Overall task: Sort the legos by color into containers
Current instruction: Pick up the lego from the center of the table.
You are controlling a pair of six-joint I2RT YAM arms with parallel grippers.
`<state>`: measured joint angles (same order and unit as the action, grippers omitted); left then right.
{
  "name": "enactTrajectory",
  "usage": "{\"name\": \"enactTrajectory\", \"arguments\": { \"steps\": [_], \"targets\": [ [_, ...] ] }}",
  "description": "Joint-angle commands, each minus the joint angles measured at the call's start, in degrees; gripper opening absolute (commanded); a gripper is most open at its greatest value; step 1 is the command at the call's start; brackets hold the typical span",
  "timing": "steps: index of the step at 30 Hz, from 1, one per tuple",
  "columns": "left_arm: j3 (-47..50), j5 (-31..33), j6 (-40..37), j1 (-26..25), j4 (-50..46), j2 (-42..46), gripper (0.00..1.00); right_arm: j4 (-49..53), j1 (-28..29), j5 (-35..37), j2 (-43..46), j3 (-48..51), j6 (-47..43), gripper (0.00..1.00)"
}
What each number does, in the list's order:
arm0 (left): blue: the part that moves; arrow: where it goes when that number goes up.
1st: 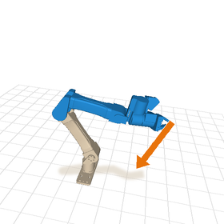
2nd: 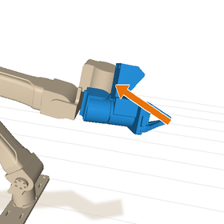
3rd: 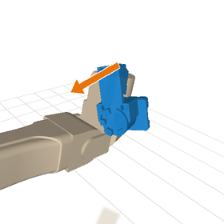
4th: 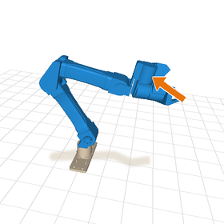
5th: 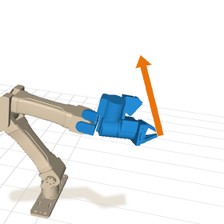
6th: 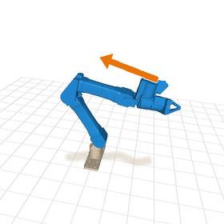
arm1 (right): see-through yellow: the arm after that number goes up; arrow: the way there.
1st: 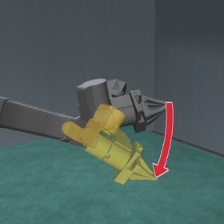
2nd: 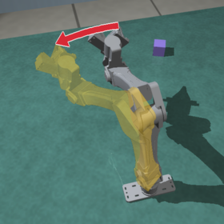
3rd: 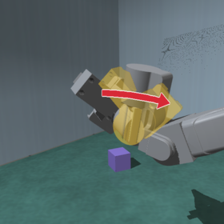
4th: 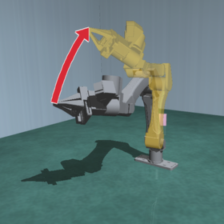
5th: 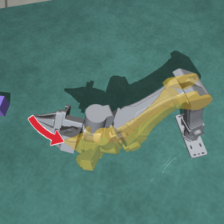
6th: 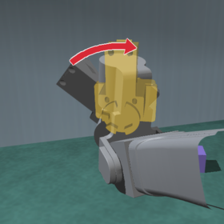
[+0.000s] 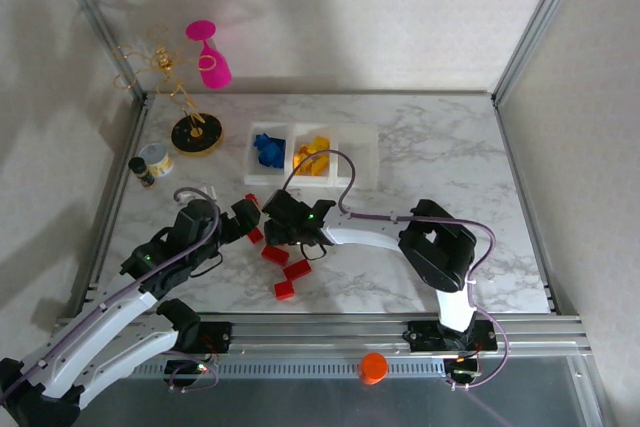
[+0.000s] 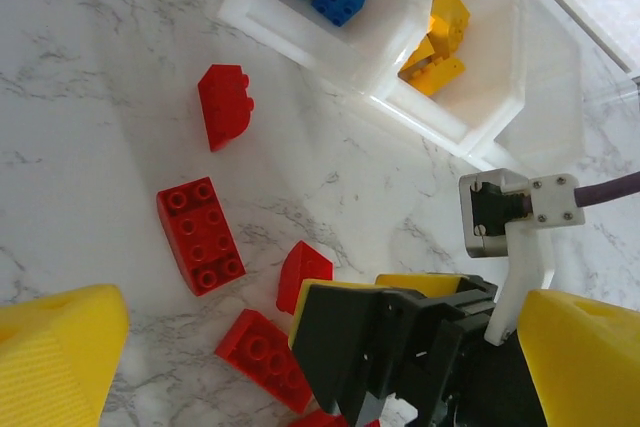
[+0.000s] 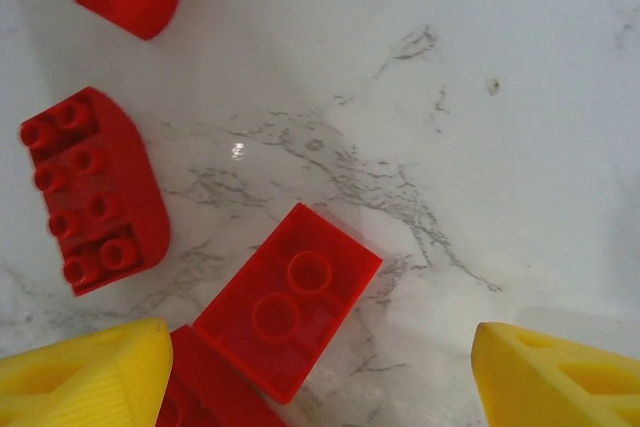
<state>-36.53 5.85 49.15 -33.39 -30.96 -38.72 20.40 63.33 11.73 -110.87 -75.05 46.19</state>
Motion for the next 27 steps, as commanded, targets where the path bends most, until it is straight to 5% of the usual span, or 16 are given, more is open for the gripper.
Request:
{"name": "enactTrajectory", "arguments": {
  "steps": [1, 27],
  "targets": [
    [0.9, 2.2, 1.0, 0.4, -2.1, 1.4, 1.00, 0.4, 0.8, 2.8, -1.8, -2.6, 6.6, 0.79],
    [0.7, 2.3, 1.6, 0.4, -2.4, 2.4, 1.00, 2.2, 1.8, 8.4, -2.6, 0.6, 4.0, 0.53]
  ]
}}
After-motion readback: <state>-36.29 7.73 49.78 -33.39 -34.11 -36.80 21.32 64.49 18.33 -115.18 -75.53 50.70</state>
